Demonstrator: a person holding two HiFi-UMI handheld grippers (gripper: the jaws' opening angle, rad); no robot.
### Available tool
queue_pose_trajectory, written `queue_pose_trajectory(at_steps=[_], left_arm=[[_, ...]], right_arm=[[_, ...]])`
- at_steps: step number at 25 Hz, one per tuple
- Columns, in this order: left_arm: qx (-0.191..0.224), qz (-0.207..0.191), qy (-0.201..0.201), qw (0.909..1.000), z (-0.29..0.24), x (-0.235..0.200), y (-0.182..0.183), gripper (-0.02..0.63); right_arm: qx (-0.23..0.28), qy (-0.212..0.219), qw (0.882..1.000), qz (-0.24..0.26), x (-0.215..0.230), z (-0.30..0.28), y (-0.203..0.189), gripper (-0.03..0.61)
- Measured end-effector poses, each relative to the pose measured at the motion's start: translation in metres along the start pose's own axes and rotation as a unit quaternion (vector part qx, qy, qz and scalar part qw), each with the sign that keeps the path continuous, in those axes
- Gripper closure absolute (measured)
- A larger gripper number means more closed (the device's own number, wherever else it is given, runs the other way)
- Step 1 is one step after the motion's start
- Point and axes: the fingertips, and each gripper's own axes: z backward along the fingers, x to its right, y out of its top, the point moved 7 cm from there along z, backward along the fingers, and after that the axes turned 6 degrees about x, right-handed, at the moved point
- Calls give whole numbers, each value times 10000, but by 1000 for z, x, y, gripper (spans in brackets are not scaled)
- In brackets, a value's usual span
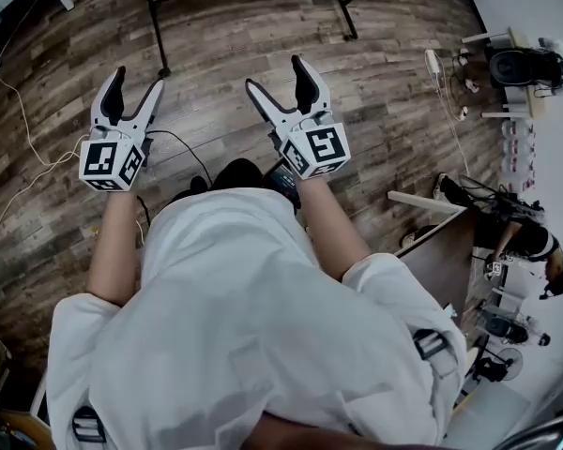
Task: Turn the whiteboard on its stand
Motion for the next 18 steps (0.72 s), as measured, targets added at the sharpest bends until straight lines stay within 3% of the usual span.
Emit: queue_pose_trajectory(at_steps=[7,18], left_arm=[[-37,-54,224,9997,-77,-37,-3,298],[-42,-164,885,9959,-224,-88,14,298]], right_arm=[[52,93,9998,-181,66,-71,-13,192],[130,802,9959,-390,191,-217,-14,192]])
